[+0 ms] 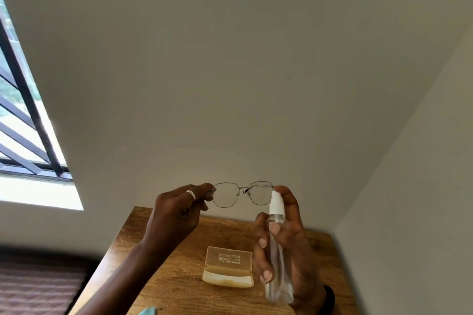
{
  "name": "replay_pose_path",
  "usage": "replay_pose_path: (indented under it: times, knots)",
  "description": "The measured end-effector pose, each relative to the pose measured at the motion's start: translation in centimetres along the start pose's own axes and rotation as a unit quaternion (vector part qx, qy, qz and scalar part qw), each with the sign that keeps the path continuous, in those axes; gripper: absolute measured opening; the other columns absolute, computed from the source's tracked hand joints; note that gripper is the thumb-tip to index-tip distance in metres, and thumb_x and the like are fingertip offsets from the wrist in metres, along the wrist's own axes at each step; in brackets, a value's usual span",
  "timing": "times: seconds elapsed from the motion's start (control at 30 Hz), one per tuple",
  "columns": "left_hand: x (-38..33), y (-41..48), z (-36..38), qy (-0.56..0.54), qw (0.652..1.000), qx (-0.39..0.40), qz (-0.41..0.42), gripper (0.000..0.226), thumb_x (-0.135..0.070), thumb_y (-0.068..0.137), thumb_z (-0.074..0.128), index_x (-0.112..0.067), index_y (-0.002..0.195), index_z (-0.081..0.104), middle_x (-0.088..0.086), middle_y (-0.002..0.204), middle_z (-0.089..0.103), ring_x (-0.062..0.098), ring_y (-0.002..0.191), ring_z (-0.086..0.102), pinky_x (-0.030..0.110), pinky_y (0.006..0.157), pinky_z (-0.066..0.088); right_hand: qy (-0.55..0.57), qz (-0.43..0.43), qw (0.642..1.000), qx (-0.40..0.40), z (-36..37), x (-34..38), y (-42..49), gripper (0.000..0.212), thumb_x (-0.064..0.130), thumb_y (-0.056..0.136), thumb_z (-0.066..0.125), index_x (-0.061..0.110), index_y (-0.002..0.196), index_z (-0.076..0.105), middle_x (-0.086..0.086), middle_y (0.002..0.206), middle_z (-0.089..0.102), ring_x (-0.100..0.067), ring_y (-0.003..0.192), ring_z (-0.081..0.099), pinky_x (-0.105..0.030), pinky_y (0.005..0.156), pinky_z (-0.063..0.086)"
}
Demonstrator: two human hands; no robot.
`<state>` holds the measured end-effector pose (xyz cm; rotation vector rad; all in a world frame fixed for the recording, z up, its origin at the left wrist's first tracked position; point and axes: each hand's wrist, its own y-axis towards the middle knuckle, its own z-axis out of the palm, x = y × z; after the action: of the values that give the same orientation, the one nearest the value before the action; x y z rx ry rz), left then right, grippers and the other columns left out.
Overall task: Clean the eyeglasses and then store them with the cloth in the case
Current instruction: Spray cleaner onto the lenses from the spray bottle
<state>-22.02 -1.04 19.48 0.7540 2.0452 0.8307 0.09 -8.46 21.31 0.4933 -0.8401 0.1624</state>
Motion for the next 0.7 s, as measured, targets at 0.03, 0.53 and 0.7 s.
replay_pose_path:
  times: [0.03, 0.53, 0.7]
  knots:
    - [-0.2, 0.1, 0.0, 0.0, 1.0, 0.001, 0.002, 0.047, 0.024, 0.071, 0.072, 0.002, 0.112, 0.07, -0.007, 0.096, 0.071, 0.003, 0.078, 0.07, 0.006, 0.07, 0.053, -0.016, -0.003, 1.0, -0.003, 0.2, 0.0, 0.1, 0.052, 0.008, 0.093, 0.057, 0.03, 0.137, 0.038, -0.02, 0.077, 0.038, -0.021, 0.037, 0.049, -0.025, 0.04, 0.047]
    - [-0.7, -0.3, -0.7, 0.003, 1.0, 0.016, -0.003, 0.051, 0.024, 0.071, 0.072, 0.0, 0.115, 0.07, -0.006, 0.095, 0.072, 0.001, 0.078, 0.069, 0.006, 0.068, 0.052, -0.169, -0.028, 0.984, -0.05, 0.8, 1.1, -0.4, 0.054, 0.025, 0.086, 0.07, 0.032, 0.13, 0.04, -0.022, 0.076, 0.045, -0.023, 0.039, 0.047, -0.027, 0.043, 0.047]
    - [-0.8, -0.5, -1.0, 0.006, 1.0, 0.009, 0.002, 0.049, 0.023, 0.071, 0.073, 0.001, 0.115, 0.069, -0.005, 0.096, 0.071, 0.002, 0.08, 0.069, 0.006, 0.071, 0.052, -0.168, 0.005, 0.985, -0.051, 0.9, 1.1, -1.7, 0.068, 0.025, 0.084, 0.073, 0.04, 0.139, 0.036, -0.022, 0.083, 0.045, -0.022, 0.042, 0.048, -0.029, 0.045, 0.049]
